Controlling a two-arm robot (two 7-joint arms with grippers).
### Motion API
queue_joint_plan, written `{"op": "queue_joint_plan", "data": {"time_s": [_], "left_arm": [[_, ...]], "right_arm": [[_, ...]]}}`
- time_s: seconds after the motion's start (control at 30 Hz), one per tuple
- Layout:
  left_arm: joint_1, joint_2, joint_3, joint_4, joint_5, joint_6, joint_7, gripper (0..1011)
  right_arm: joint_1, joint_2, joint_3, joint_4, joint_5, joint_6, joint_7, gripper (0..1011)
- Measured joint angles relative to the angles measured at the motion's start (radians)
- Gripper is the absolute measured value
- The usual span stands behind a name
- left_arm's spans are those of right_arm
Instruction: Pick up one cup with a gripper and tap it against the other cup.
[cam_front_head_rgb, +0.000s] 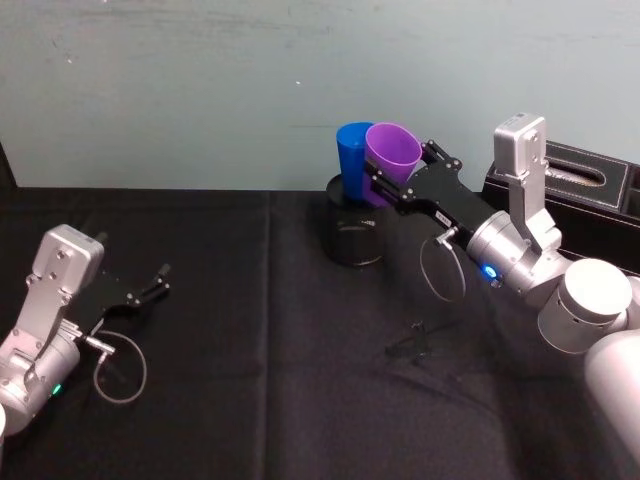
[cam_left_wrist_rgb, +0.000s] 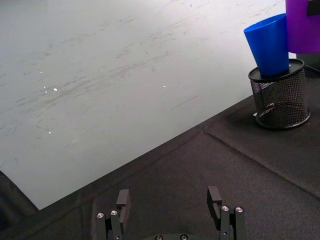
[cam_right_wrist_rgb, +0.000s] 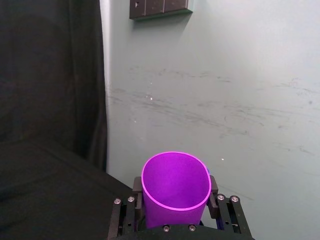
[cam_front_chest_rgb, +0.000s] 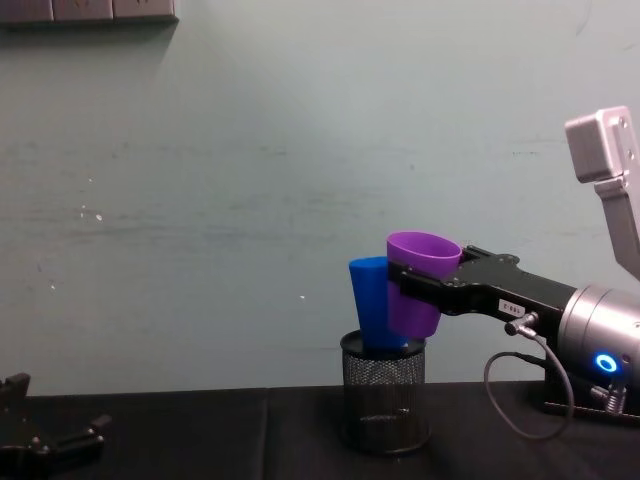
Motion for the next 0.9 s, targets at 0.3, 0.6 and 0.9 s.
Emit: {"op": "queue_joint_plan", "data": {"time_s": [0.3, 0.6, 0.9], "left_arm": [[0.000, 0.000, 0.000, 0.000, 0.000, 0.000, 0.000, 1011], [0.000, 0.000, 0.000, 0.000, 0.000, 0.000, 0.000, 1011], [0.000, 0.000, 0.000, 0.000, 0.000, 0.000, 0.000, 1011]], "right_arm": [[-0.085, 0.039, 0.003, -0.152, 0.002, 0.083, -0.030, 729], [-0.129, 0.064, 0.002, -0.225, 0.006, 0.114, -0.046, 729], [-0.178, 0.089, 0.001, -0.310, 0.012, 0.149, -0.065, 729]]}}
